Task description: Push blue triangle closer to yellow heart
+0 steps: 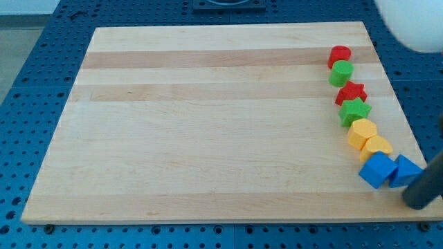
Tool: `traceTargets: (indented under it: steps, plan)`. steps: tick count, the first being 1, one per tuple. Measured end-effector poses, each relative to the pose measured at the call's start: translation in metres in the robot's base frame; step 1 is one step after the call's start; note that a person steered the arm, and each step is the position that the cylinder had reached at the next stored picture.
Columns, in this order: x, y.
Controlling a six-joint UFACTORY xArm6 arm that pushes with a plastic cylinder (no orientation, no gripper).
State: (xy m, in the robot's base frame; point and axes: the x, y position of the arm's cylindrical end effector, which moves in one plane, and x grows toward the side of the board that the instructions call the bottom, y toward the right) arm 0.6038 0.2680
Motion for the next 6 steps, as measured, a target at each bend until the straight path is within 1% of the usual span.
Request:
traceTargets:
  steps: [1,2,3,6]
  plan:
    - [0.000,0.042]
    - [-0.007,0.054]
    - [-0.013,0.042]
    - [-0.015,-0.024]
